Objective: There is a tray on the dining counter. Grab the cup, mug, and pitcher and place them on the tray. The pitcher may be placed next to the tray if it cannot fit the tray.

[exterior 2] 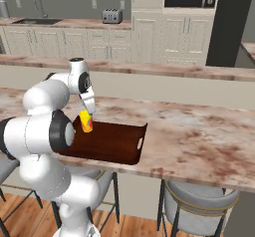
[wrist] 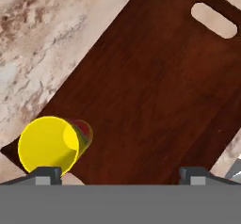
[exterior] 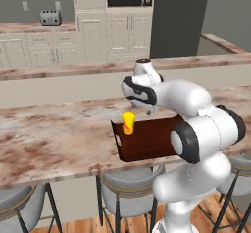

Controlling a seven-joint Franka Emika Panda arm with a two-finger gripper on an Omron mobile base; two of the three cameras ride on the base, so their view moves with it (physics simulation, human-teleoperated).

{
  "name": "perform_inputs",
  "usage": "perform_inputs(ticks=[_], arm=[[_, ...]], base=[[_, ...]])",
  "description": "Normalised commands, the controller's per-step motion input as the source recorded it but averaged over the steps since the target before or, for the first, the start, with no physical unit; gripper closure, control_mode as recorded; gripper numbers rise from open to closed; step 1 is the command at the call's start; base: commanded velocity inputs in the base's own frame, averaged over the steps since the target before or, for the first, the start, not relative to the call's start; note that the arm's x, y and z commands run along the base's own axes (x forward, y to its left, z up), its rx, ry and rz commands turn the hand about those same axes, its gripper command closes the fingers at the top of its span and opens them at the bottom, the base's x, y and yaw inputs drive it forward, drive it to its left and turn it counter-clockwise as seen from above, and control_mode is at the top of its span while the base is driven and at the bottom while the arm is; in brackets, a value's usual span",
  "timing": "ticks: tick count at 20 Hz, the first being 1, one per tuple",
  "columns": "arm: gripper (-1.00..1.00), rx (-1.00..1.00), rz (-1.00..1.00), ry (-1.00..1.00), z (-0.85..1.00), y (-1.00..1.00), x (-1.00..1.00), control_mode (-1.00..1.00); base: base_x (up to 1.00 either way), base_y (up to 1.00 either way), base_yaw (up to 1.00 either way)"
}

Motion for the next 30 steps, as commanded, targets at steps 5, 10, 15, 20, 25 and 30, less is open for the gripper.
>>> perform_inputs(ticks=[5,10,15,20,25,30], arm=[[-1.00,0.00,0.24,-0.05,0.43,-0.18,-0.48,-1.00],[-1.00,0.00,0.23,-0.02,0.40,-0.04,-0.44,-1.00],[-1.00,0.00,0.22,0.00,0.45,-0.01,-0.29,-1.00],[-1.00,0.00,0.23,0.00,0.19,-0.02,-0.17,-1.00],[-1.00,0.00,0.21,-0.03,0.00,-0.29,-0.23,-1.00],[-1.00,0.00,0.22,-0.03,0.00,-0.27,-0.46,-1.00]], base=[[0.00,0.00,0.00],[0.00,0.00,0.00],[0.00,0.00,0.00],[0.00,0.00,0.00],[0.00,0.00,0.00],[0.00,0.00,0.00]])
